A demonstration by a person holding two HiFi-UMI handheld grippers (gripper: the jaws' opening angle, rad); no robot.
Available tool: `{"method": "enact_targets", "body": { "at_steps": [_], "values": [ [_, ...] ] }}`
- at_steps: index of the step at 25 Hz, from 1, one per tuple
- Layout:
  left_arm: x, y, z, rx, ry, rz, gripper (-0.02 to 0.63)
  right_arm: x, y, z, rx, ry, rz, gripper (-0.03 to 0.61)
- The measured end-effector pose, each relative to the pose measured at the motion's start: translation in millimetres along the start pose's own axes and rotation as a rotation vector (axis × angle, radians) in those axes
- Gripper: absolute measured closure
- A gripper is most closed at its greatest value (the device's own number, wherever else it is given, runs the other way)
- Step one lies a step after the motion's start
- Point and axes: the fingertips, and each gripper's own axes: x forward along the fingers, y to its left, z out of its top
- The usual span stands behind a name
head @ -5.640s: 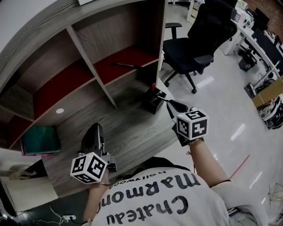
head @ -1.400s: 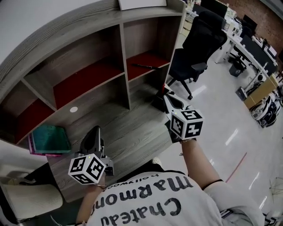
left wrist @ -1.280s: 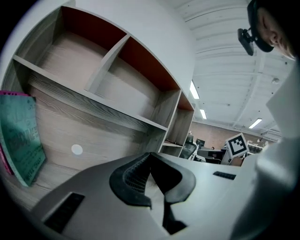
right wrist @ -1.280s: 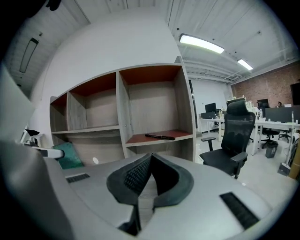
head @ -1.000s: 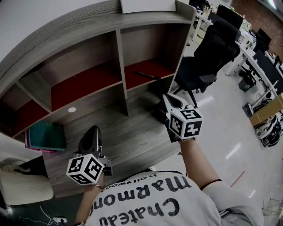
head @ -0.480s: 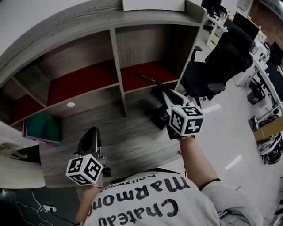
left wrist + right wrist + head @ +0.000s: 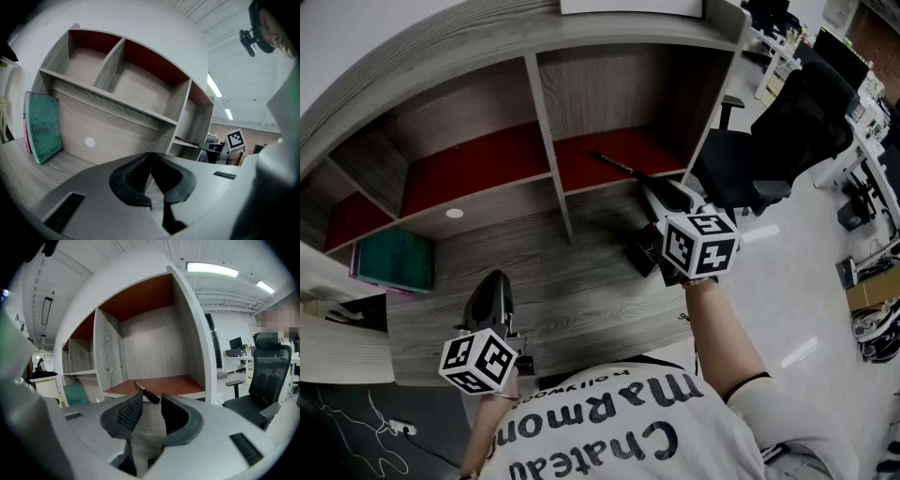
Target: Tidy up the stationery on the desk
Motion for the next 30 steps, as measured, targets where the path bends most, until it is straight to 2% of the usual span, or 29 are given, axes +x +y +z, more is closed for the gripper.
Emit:
{"method": "enact_targets", "body": {
  "at_steps": [8,21,26,30],
  "values": [
    [3,-12,-1,0.008,-0.007,-0.007,0.598,3,1,-3,0.002,-0.008,0.014,0.488],
    [1,-16,-1,0.012,-0.014,-0.004,0.598,-2,14,-1,0.048,-0.031,0.078,0.506],
    [5,-21,3,0.014,-0.016,-0.031,0.598,-14,15,6,0.073,-0.06,0.087,0.511],
    [11,-28,2,0.016,-0.006,-0.071,0.598,-30,16,11,0.052,-0.079,0.071,0.513]
  ]
}}
